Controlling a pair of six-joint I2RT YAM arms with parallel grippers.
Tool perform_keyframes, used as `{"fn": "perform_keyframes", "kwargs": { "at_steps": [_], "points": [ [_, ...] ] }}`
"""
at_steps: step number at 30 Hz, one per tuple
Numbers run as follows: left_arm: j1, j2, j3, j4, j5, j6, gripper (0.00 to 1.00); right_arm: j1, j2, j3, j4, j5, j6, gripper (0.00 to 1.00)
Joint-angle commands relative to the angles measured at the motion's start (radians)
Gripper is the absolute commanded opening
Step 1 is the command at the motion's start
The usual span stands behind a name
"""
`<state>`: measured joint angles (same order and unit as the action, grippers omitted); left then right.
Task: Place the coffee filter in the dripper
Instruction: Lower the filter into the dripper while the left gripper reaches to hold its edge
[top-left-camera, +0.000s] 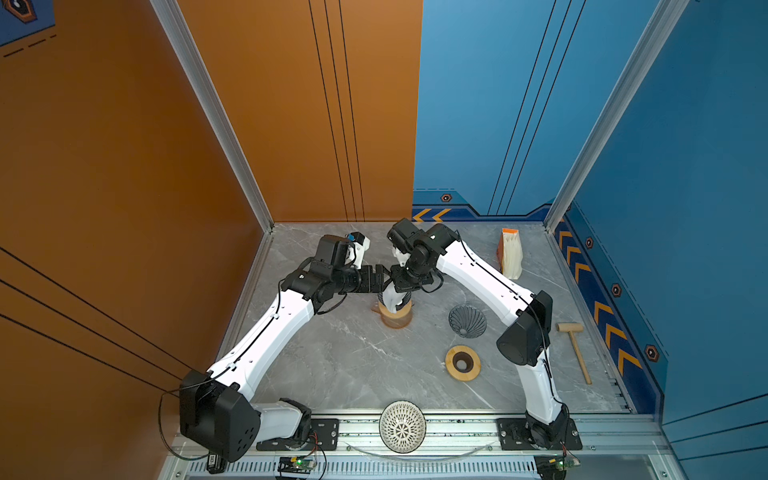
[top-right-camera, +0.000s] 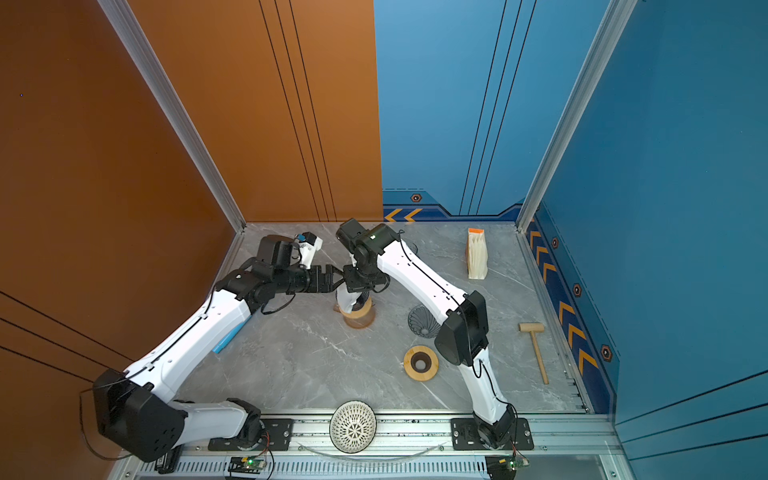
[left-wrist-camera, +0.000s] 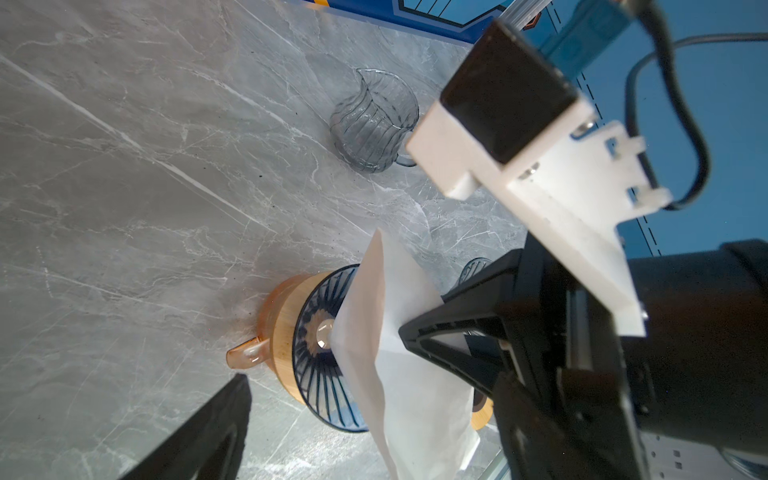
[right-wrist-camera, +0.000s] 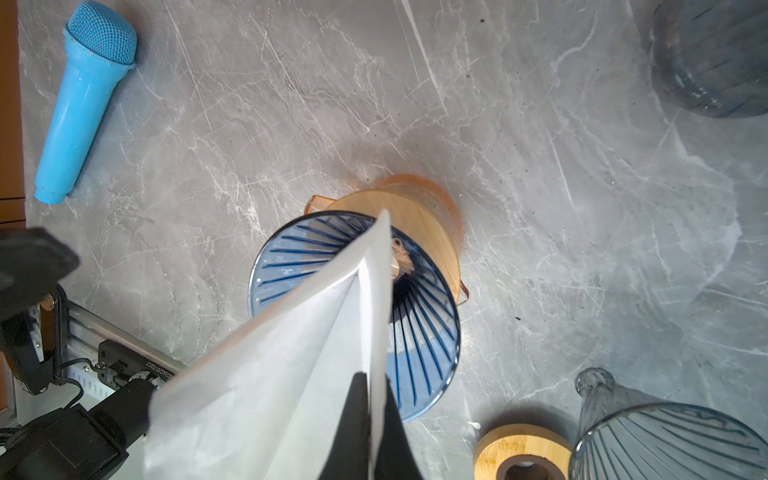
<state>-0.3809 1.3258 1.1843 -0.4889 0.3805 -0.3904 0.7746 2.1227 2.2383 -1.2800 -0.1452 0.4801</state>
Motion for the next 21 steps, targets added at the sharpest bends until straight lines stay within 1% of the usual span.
{"fn": "perform_keyframes", "kwargs": {
  "at_steps": [1,5,6,13,15,19,20,21],
  "points": [
    [-0.005,0.029,0.017,0.001,0.015,0.005,0.88,0.007,-0.009,0.009,0.017,0.007,0.011,0.00],
    [-0.005,0.069,0.020,-0.013,0.012,0.016,0.87,0.008,-0.022,-0.018,0.039,0.001,0.012,0.00],
    [-0.005,0.080,0.021,-0.015,0.011,0.021,0.82,0.008,-0.022,-0.022,0.039,0.001,0.011,0.00],
    [-0.014,0.133,0.048,-0.074,-0.056,0.054,0.74,0.009,-0.037,-0.042,0.038,0.029,0.003,0.00],
    [-0.016,0.143,0.055,-0.101,-0.087,0.063,0.71,0.008,-0.040,-0.048,0.038,0.032,0.002,0.03],
    [-0.020,0.148,0.060,-0.130,-0.107,0.079,0.70,0.018,-0.043,-0.055,0.032,0.062,-0.003,0.06],
    [-0.019,0.148,0.059,-0.134,-0.111,0.082,0.70,0.021,-0.043,-0.058,0.031,0.072,-0.004,0.09],
    [-0.020,0.148,0.057,-0.137,-0.114,0.084,0.69,0.025,-0.075,-0.061,0.031,0.079,-0.005,0.10]
  ]
}}
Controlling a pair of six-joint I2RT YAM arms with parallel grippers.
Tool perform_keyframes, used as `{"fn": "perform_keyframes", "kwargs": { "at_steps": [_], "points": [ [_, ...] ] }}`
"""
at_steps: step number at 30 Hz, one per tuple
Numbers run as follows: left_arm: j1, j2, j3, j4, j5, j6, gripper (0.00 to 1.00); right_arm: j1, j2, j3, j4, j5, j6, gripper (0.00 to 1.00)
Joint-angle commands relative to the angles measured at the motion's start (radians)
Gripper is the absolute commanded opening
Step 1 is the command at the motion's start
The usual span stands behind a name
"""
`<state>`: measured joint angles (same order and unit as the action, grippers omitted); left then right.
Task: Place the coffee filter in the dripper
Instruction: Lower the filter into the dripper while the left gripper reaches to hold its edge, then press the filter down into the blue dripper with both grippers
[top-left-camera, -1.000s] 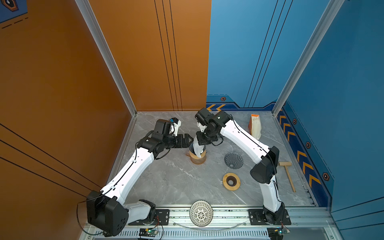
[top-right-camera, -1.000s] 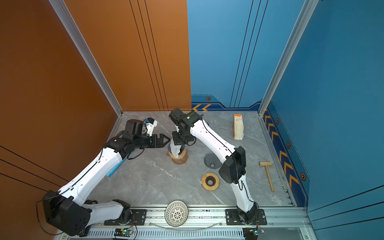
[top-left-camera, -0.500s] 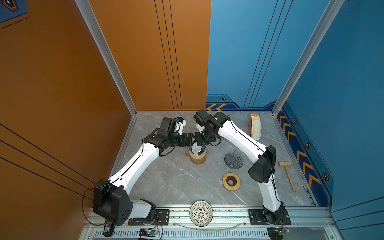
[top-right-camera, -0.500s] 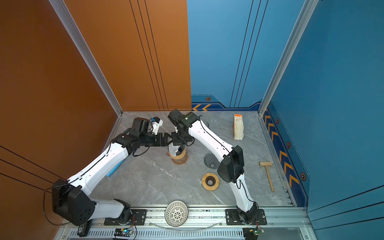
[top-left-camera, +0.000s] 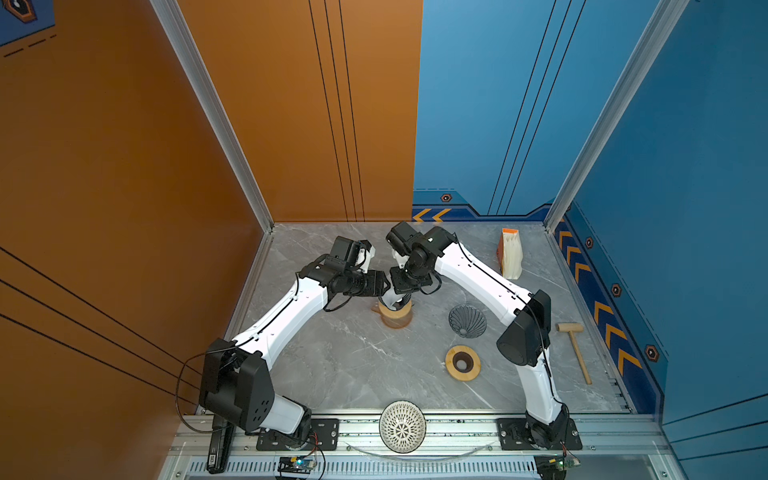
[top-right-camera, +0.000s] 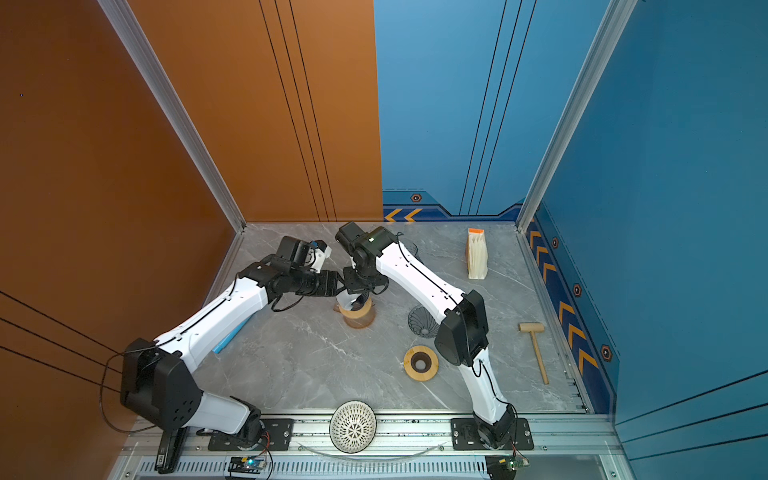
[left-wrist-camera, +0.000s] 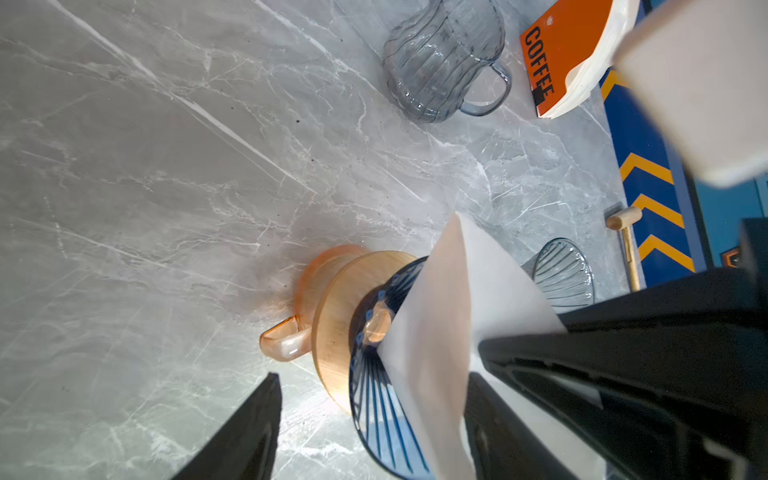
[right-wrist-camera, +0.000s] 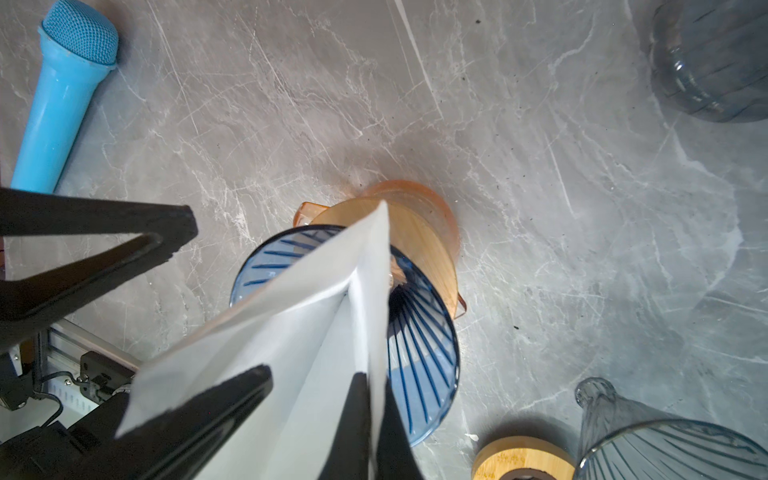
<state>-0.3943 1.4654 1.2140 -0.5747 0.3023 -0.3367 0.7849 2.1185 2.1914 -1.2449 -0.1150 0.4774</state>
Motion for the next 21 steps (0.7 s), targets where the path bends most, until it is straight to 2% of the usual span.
{"fn": "perform_keyframes", "kwargs": {
  "at_steps": [1,4,14,21],
  "points": [
    [-0.006,0.007,0.028,-0.053,-0.037,0.030,0.69,0.017,-0.074,-0.017,-0.005,0.053,-0.002,0.11],
    [-0.007,0.007,0.027,-0.056,-0.037,0.034,0.68,0.020,-0.080,-0.021,-0.010,0.084,-0.003,0.16],
    [0.000,0.011,0.035,-0.076,-0.035,0.057,0.67,0.022,-0.078,-0.022,-0.055,0.164,-0.020,0.21],
    [0.001,0.019,0.032,-0.076,-0.025,0.056,0.66,0.023,-0.077,-0.034,-0.065,0.200,-0.028,0.31]
  ]
}}
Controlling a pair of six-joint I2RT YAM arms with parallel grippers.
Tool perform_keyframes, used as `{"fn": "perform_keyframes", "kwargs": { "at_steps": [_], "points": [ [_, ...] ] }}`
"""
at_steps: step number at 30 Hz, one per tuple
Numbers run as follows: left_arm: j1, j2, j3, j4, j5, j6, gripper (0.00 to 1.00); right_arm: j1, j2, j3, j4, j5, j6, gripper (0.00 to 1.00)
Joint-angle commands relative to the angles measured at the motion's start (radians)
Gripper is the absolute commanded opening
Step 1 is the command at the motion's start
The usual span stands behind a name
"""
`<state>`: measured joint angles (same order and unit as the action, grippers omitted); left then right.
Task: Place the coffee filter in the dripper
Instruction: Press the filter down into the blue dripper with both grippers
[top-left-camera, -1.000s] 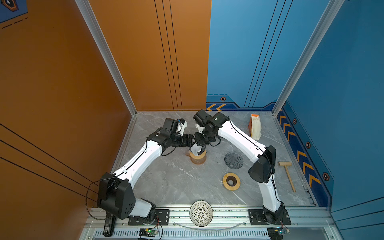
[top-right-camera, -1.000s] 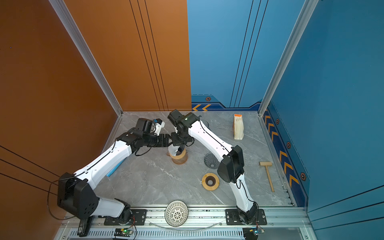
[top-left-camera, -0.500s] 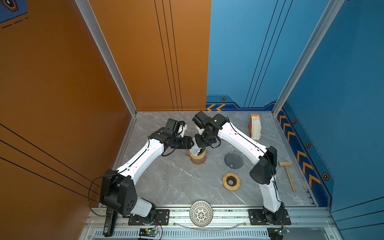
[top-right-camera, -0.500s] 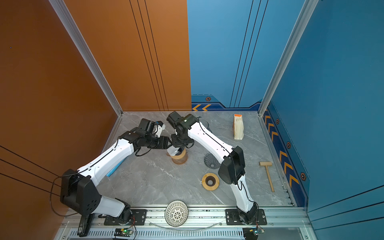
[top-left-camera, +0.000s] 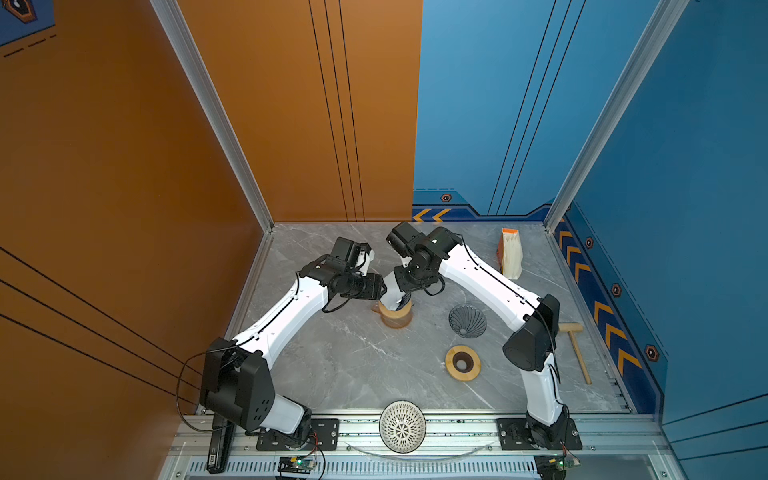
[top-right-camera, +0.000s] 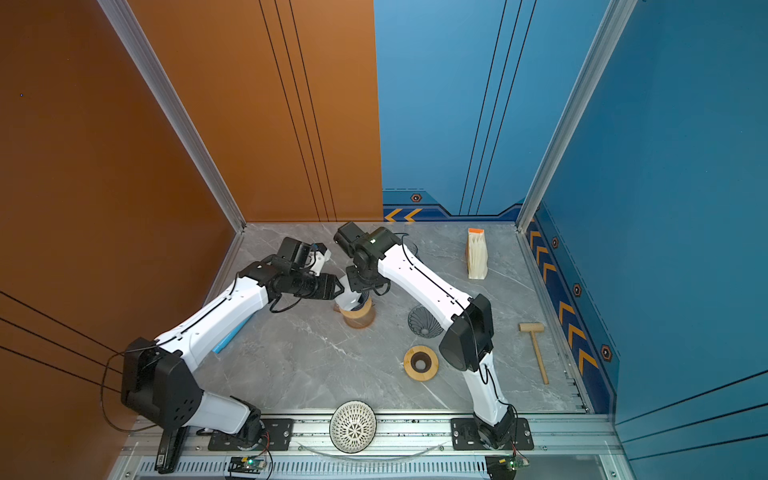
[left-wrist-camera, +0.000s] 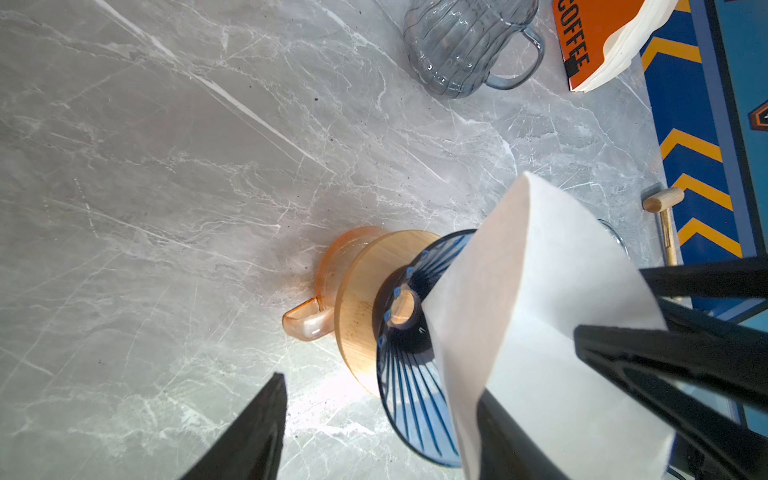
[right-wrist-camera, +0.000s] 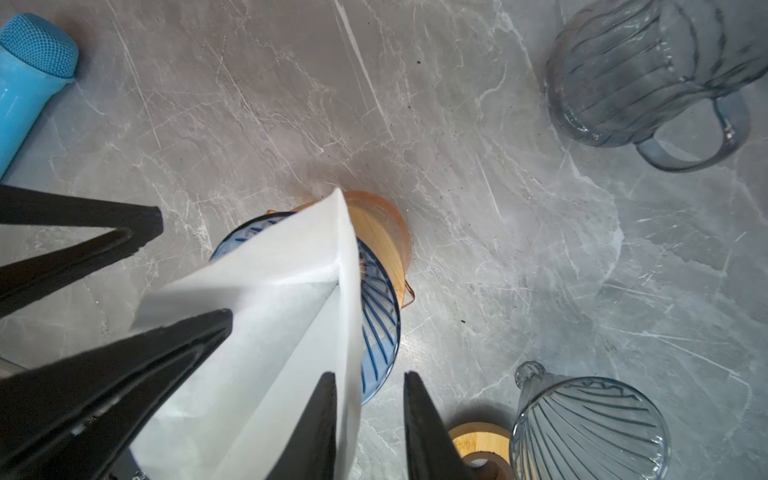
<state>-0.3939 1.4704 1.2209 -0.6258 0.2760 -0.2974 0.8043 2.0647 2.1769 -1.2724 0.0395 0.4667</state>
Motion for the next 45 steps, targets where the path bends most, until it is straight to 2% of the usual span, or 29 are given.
{"fn": "perform_keyframes", "kwargs": {
  "at_steps": [1,8,28,45],
  "points": [
    [0.000,0.016,0.023,-0.025,0.002,0.017,0.65,0.004,-0.021,-0.024,-0.037,0.046,-0.019,0.32],
    [0.001,0.031,0.019,-0.025,0.005,0.018,0.64,-0.004,-0.002,-0.039,-0.036,0.037,-0.026,0.38],
    [0.008,0.070,0.020,-0.025,0.010,0.024,0.59,-0.029,-0.021,-0.179,0.096,-0.025,-0.012,0.39],
    [0.009,0.052,0.045,-0.025,0.014,0.016,0.60,-0.032,-0.065,-0.205,0.156,-0.056,-0.019,0.42]
  ]
}}
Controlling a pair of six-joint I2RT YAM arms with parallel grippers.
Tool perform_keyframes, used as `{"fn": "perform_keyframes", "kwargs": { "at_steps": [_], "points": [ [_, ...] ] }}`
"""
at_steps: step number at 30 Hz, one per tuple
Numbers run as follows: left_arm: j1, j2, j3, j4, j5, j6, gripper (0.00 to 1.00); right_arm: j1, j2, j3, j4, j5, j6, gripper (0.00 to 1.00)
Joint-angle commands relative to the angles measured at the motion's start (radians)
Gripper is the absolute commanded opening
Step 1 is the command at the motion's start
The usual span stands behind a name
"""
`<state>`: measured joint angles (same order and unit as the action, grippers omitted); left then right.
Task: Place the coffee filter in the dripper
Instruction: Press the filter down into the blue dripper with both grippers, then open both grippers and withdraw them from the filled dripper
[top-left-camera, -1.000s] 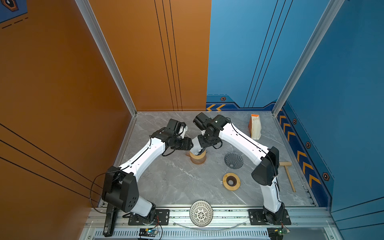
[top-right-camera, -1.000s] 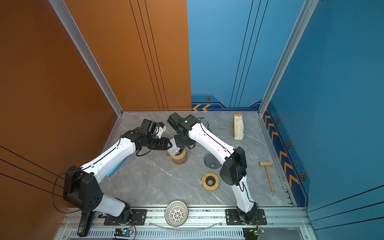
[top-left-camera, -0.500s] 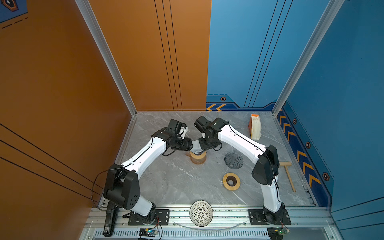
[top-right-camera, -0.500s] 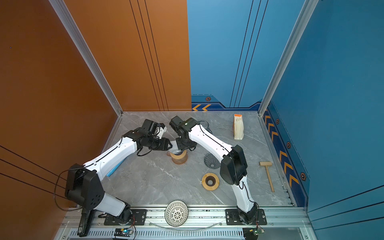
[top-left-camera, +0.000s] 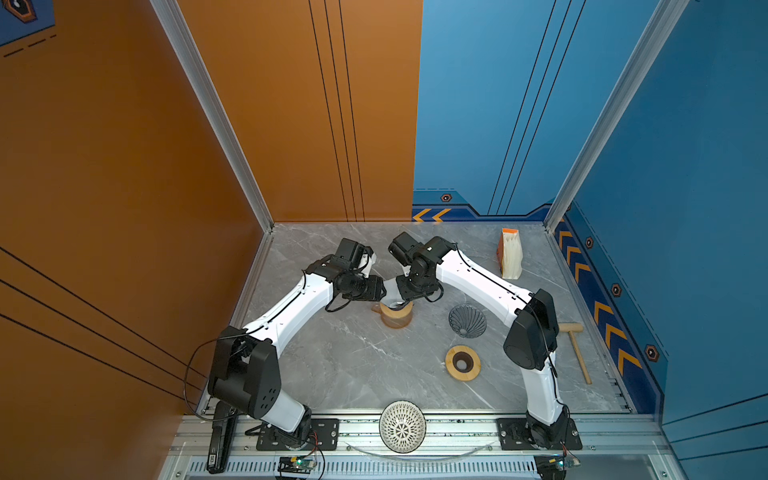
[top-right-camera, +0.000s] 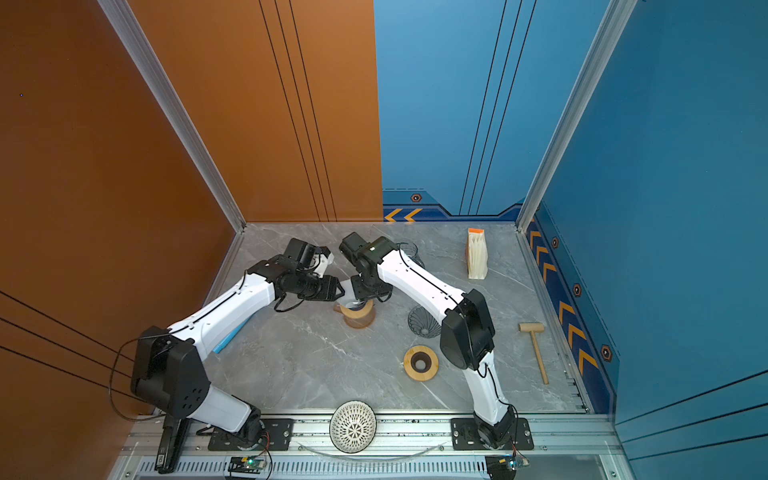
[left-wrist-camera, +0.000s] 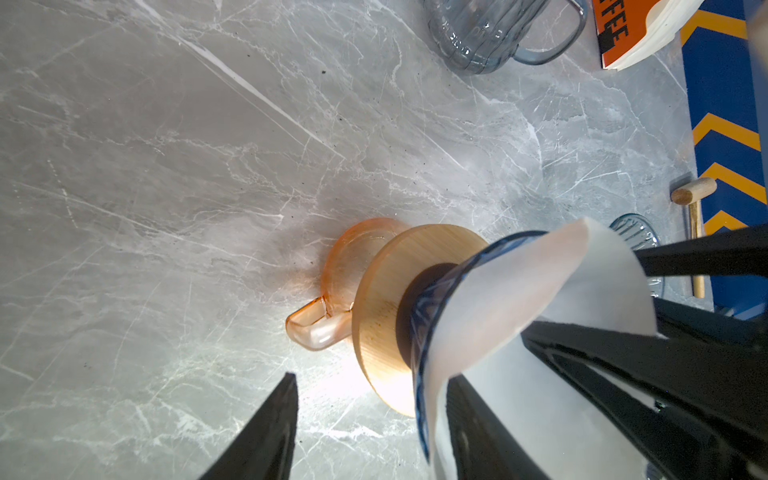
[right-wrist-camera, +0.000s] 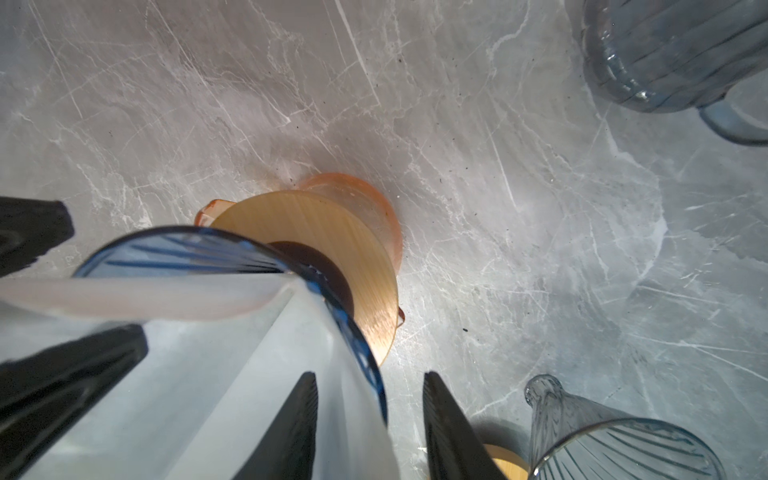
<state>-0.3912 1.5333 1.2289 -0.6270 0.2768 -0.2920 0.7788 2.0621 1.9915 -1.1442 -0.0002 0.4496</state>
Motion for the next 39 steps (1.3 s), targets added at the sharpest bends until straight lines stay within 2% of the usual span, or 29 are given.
{"fn": "perform_keyframes", "kwargs": {
  "at_steps": [1,11,16,24,28,30,39],
  "points": [
    [0.006,-0.014,0.040,-0.023,0.011,0.011,0.61,-0.007,-0.072,-0.026,0.038,-0.018,-0.001,0.42],
    [0.003,-0.056,0.061,-0.023,-0.003,0.007,0.67,-0.019,-0.155,-0.083,0.101,-0.011,-0.008,0.52],
    [0.003,-0.096,0.071,-0.022,-0.029,0.008,0.72,-0.021,-0.206,-0.104,0.137,0.026,-0.061,0.53],
    [0.000,-0.186,0.067,0.018,-0.084,0.013,0.83,-0.051,-0.308,-0.174,0.207,0.138,-0.111,0.51],
    [0.002,-0.235,0.042,0.059,-0.104,0.011,0.85,-0.070,-0.351,-0.226,0.228,0.159,-0.137,0.52],
    [0.005,-0.256,0.029,0.075,-0.104,0.013,0.91,-0.098,-0.372,-0.246,0.235,0.170,-0.151,0.52],
    [0.018,-0.309,0.004,0.104,-0.076,0.017,0.96,-0.182,-0.456,-0.318,0.240,0.190,-0.173,0.52]
  ]
}}
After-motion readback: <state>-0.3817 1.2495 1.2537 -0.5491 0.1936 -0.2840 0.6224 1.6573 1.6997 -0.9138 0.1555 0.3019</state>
